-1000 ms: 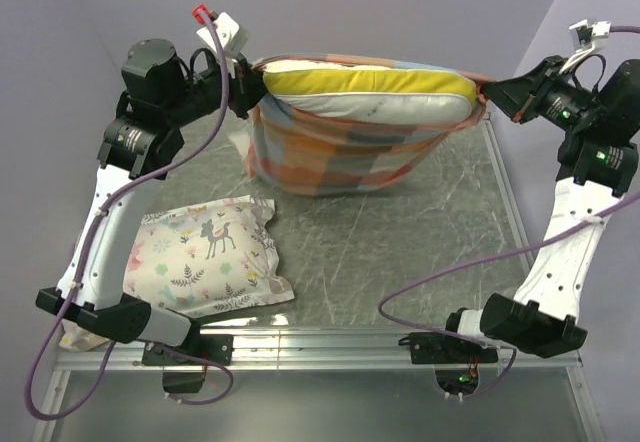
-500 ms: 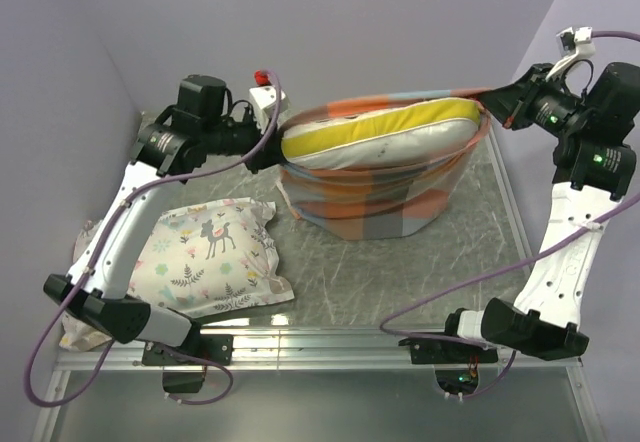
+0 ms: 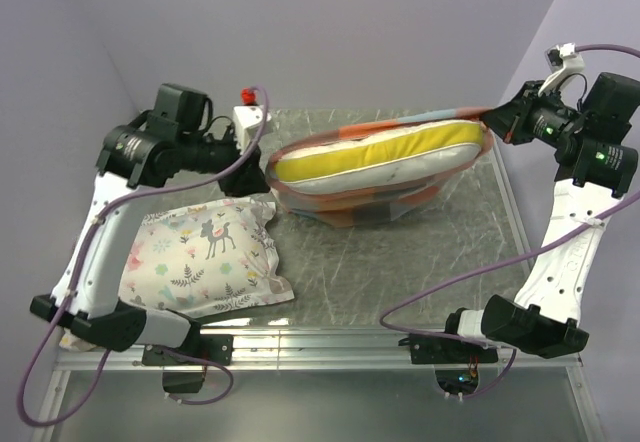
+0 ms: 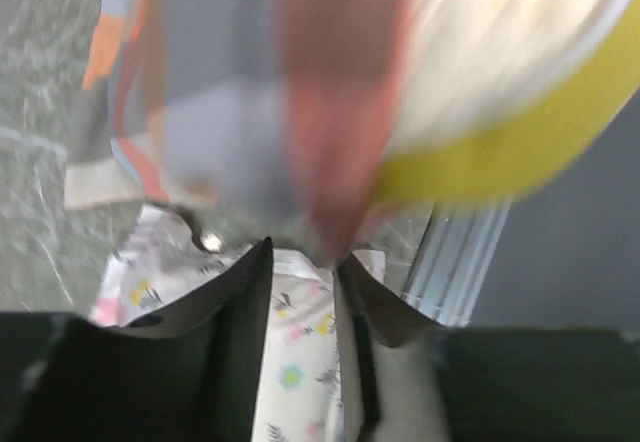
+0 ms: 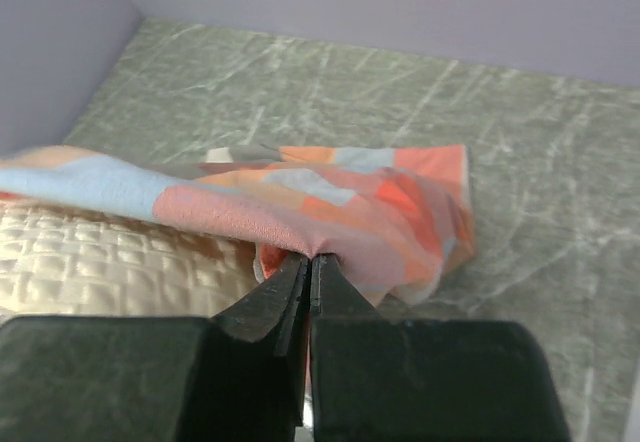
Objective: Put the pillow into the pillowcase
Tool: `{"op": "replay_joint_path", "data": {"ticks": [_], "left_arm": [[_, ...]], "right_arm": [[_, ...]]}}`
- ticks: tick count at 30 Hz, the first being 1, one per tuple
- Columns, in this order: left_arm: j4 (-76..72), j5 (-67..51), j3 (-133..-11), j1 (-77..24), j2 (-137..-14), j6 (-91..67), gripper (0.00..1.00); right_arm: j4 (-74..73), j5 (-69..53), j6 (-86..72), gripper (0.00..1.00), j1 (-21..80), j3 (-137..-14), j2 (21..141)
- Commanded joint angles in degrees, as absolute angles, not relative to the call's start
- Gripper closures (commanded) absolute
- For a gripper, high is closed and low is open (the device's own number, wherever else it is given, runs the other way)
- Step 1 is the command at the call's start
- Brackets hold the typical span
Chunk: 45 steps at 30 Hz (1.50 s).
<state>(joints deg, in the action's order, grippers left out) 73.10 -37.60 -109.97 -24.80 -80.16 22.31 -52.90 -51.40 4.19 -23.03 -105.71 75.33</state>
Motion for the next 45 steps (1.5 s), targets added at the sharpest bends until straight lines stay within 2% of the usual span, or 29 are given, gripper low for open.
{"op": "replay_joint_path", "data": {"ticks": [1,4,5,6,7,8,9,11,12,14,16,17,19,22,23,25,28,31,32,35,37,42,43,44,45], "left_arm": [[73.41,-36.91,-107.5,-21.98,-72.53,16.45,0.62],[69.88,-40.07,-105.03,-18.13,-71.19,12.31,0.82],[67.44,-41.04,-104.86,-16.89,-71.19,10.74,0.96],[65.41,-42.61,-104.59,-15.66,-71.28,9.33,0.98],[63.39,-47.24,-104.15,-15.04,-71.8,8.36,0.94],[63.28,-50.07,-104.67,-15.12,-72.68,8.78,0.7],[64.67,-53.58,-104.5,-15.12,-73.47,9.92,0.55],[68.8,-55.82,-101.97,-17.74,-74.09,17.09,0.34],[71.69,-54.33,-100.47,-21.76,-73.48,19.14,0.29],[71.46,-48.88,-94.26,-26.26,-70.32,21.08,0.24],[65.08,-44.33,-88.8,-32.32,-66.3,19.35,0.24],[61.47,-38.21,-82.85,-33.65,-65.05,15.86,0.26],[51.31,-34.12,-77.02,-34.54,-63.11,14.77,0.27],[41.45,-26.13,-67.01,-35.51,-66.86,14.77,0.27],[38.0,-24.02,-65.32,-35.51,-68.54,14.33,0.23],[33.15,-19.87,-63.81,-35.95,-75.62,13.63,0.22],[29.8,-20.57,-67.92,-36.3,-88.7,10.82,0.27],[27.69,-20.48,-73.02,-36.3,-100.23,6.42,0.4],[26.21,-20.74,-74.95,-36.12,-102.54,4.59,0.49],[24.09,-20.83,-81.0,-34.72,-110.63,1.42,0.56],[22.51,-20.22,-86.19,-31.48,-117.9,0.88,0.56],[21.7,-16.35,-115.8,-22.43,-134.01,-0.9,0.51],[21.27,-15.83,-117.67,-22.06,-134.29,2.69,0.48],[20.31,-15.47,-116.73,-21.63,-133.08,5.94,0.41],[19.95,-19.56,-114.98,-20.14,-131.15,7.19,0.37]], "right_arm": [[-53.08,-47.28,7.29,1.0,-24.08,-106.17,74.44],[-54.05,-47.81,7.21,1.0,-23.99,-105.82,74.44],[-54.23,-48.25,7.03,1.0,-23.99,-105.73,74.44],[-54.49,-48.77,6.77,1.0,-23.91,-105.73,74.36],[-54.67,-49.39,6.59,1.0,-23.3,-105.82,74.09],[-54.75,-49.66,6.33,1.0,-22.77,-106.08,74.09],[-54.41,-49.48,4.94,1.0,-22.24,-106.26,74.0],[-54.32,-48.96,3.87,1.0,-20.32,-106.96,73.92],[-53.71,-48.09,2.74,1.0,-19.69,-106.88,73.39],[-52.82,-46.85,1.32,1.0,-19.16,-105.74,72.78],[-52.65,-46.06,0.09,1.0,-18.72,-104.95,72.34],[-51.95,-46.4,-1.65,1.0,-18.72,-104.07,72.07],[-48.97,-45.8,-4.3,1.0,-17.93,-100.92,71.02],[-44.92,-42.29,-5.71,1.0,-16.26,-96.0,70.14],[-44.04,-40.97,-5.71,1.0,-16.17,-94.67,70.22],[-42.19,-35.44,-4.05,1.0,-16.17,-90.9,70.49],[-42.19,-27.71,1.39,1.0,-16.17,-87.47,71.98],[-43.33,-21.3,9.03,1.0,-16.26,-83.95,73.56],[-43.5,-20.14,13.49,1.0,-16.26,-82.98,73.83],[-45.61,-16.44,21.58,1.0,-16.26,-79.64,75.23],[-48.6,-16.08,24.95,1.0,-16.08,-77.97,76.99],[-56.4,-23.0,29.61,1.0,-13.55,-78.22,84.43],[-58.08,-23.98,30.23,1.0,-12.75,-79.53,85.94],[-59.57,-24.95,30.93,1.0,-12.14,-80.06,87.26],[-62.46,-26.61,32.68,1.0,-11.17,-80.68,89.54]]}}
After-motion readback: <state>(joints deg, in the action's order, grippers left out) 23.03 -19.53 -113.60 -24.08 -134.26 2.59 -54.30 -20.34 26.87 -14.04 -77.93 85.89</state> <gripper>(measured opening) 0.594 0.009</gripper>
